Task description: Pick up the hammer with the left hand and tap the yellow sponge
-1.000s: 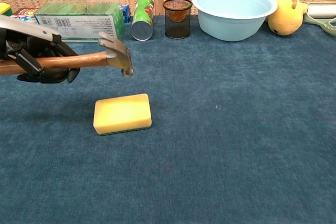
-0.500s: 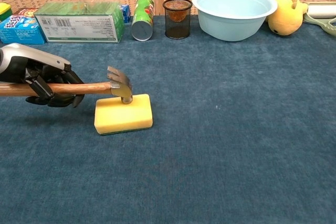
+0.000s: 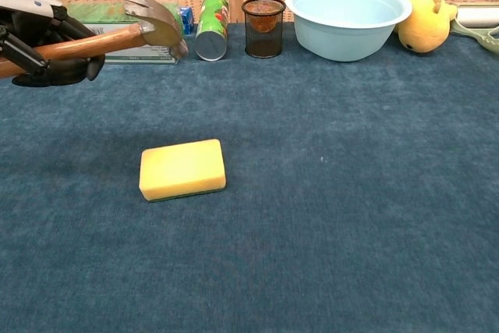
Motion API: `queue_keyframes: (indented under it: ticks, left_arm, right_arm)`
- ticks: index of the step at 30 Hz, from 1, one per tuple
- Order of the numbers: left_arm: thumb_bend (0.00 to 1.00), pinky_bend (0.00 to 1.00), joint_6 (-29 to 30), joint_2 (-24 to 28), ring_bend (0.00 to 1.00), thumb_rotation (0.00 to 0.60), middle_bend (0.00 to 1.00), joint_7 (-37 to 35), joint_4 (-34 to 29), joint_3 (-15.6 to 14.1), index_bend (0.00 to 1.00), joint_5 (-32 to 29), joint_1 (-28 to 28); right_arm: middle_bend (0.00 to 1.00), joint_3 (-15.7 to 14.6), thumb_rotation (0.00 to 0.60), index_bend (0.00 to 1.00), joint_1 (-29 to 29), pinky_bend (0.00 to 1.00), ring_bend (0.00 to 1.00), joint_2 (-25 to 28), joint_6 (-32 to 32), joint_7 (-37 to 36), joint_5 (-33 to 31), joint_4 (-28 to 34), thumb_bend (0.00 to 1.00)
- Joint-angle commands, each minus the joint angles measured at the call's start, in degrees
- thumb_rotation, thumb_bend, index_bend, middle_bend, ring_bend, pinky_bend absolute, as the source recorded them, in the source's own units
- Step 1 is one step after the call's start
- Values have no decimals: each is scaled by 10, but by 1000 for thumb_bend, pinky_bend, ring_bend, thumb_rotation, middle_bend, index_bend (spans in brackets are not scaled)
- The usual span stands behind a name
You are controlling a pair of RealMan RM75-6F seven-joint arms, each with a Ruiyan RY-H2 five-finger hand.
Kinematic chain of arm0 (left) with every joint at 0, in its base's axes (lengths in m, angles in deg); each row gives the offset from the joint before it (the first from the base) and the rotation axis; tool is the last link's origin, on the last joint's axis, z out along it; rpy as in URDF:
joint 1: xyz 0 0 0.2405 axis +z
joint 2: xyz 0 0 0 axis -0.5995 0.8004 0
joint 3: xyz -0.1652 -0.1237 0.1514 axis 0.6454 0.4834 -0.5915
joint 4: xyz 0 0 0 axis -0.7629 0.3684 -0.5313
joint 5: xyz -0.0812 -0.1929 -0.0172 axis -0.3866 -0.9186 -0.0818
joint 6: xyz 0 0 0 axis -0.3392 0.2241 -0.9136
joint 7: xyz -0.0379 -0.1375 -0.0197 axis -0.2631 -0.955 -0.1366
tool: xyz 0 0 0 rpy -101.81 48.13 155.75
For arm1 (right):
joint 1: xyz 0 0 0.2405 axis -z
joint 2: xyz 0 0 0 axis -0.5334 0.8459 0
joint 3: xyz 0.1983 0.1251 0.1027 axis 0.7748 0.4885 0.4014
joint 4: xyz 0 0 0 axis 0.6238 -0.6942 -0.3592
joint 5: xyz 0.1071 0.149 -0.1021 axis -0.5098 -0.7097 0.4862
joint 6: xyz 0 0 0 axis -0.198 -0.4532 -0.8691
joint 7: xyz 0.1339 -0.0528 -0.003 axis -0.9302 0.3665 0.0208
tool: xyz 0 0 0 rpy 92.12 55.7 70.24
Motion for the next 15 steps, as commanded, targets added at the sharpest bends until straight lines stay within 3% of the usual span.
queue_keyframes:
  ticks: [1,9,11,15]
  left_arm:
    - [638,803,37,-36,786,600,746,51,44,-13,576,-14,21]
    - [617,721,76,-125,741,600,746,156,138,-18,576,-61,24]
    - [614,671,109,-186,714,600,746,197,197,-13,576,-64,23]
    - [576,561,142,-256,622,600,743,228,260,-10,576,-63,20]
  right_arm:
    - [460,0,600,469,-1,378,425,0,2,1,-1,0,368]
    - [460,1,600,469,-4,377,425,-2,9,3,-4,0,368]
    - [460,2,600,469,-5,376,425,-3,11,5,-5,1,368]
    - [460,2,600,469,-4,375,425,-2,9,7,-6,3,368]
